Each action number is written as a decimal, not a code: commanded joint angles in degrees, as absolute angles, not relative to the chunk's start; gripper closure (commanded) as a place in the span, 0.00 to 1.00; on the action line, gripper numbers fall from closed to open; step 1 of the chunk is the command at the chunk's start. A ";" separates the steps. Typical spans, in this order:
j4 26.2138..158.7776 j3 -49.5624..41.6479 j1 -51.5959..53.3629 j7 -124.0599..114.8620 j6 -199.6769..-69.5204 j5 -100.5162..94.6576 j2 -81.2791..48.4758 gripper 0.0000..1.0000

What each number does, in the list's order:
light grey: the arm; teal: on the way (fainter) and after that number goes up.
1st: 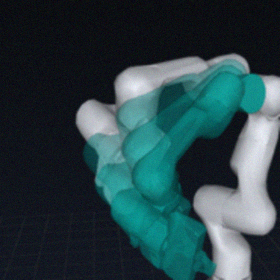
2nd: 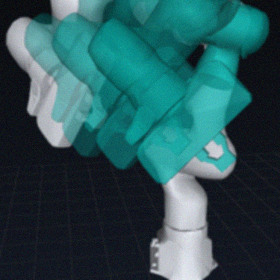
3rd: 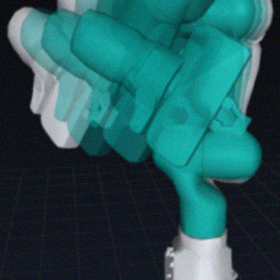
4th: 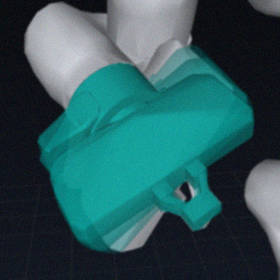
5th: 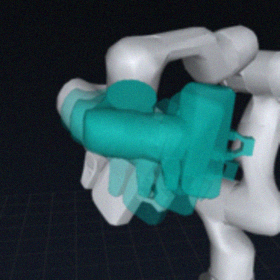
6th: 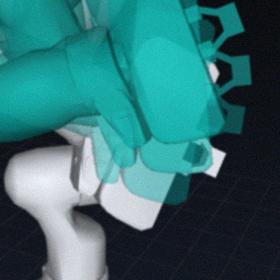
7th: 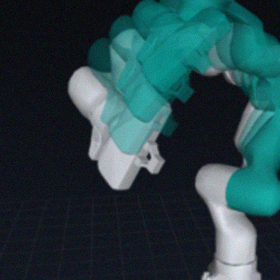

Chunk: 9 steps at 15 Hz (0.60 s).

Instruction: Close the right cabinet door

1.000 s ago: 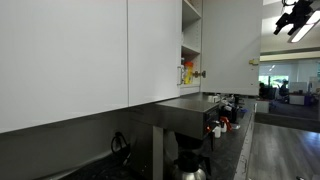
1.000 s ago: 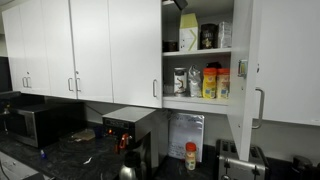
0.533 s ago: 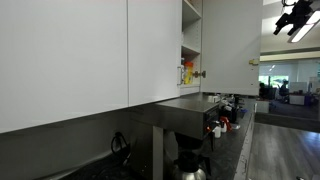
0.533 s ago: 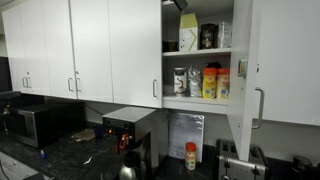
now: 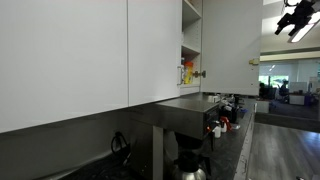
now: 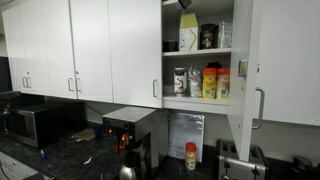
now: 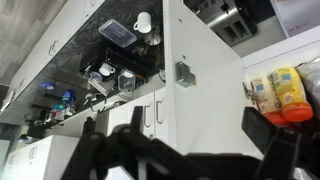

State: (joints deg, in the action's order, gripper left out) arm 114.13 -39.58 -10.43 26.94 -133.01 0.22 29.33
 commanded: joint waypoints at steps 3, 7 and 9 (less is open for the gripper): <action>107.44 -48.30 -3.48 34.89 -132.59 8.43 25.00 0.00; 104.66 -54.70 2.64 39.61 -131.03 13.67 22.90 0.00; 103.78 -57.34 5.08 41.25 -130.61 15.29 21.86 0.00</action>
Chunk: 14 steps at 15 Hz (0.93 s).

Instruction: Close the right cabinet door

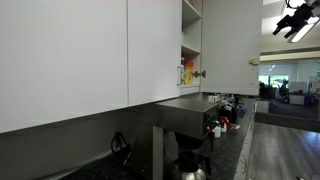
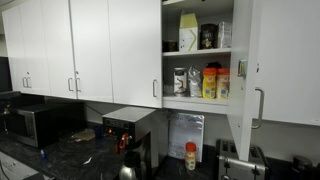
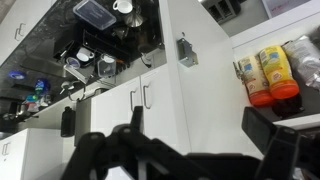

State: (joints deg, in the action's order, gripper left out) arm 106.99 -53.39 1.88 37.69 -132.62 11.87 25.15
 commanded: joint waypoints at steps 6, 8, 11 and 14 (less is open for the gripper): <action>101.17 -64.69 11.62 44.37 -130.02 18.24 18.98 0.00; 100.45 -67.52 14.24 45.15 -130.03 19.12 18.20 0.00; 98.86 -73.69 21.12 45.72 -129.82 18.92 18.47 0.00; 97.61 -79.35 28.40 46.89 -129.66 18.06 20.05 0.00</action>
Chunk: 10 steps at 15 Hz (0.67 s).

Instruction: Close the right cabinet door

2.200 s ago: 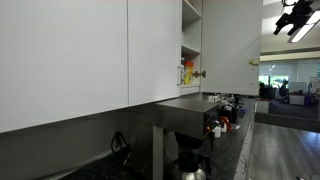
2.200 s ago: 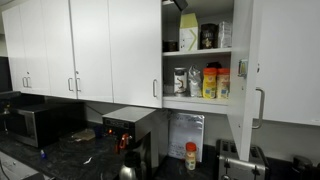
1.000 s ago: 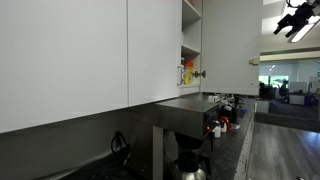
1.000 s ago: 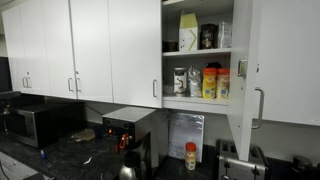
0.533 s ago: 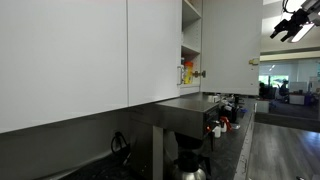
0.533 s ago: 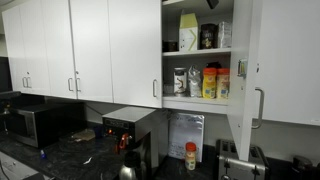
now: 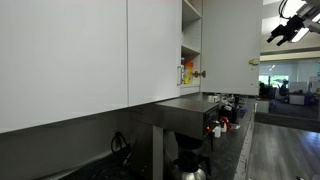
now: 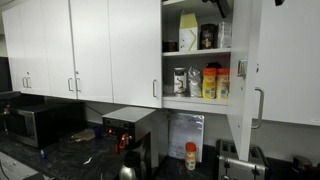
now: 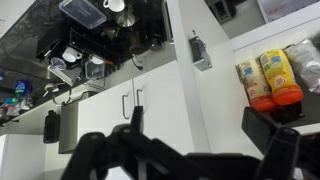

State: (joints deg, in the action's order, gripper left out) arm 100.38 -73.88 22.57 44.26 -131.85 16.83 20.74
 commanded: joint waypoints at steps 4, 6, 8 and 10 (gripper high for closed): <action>95.51 -85.66 36.78 47.66 -129.27 16.41 21.76 0.00; 94.41 -87.72 39.64 48.29 -128.78 15.41 22.36 0.00; 93.17 -89.80 42.44 48.65 -128.10 14.60 22.94 0.00; 92.01 -91.90 45.39 48.91 -127.79 13.73 23.66 0.00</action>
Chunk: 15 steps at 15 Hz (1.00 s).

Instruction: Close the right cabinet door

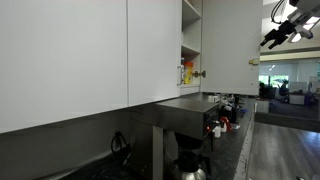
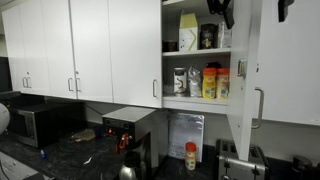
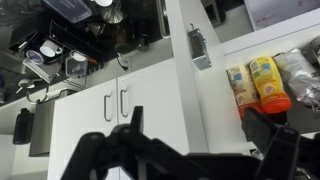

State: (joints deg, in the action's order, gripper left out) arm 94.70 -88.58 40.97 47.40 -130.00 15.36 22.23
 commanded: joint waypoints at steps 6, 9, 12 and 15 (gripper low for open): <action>88.65 -96.03 53.07 49.09 -126.12 10.10 27.25 0.00; 87.32 -96.57 55.52 49.24 -125.11 8.84 29.16 0.00; 86.60 -96.08 56.82 50.01 -124.31 8.18 30.86 0.00; 86.96 -91.87 56.01 48.75 -123.05 3.26 34.74 0.00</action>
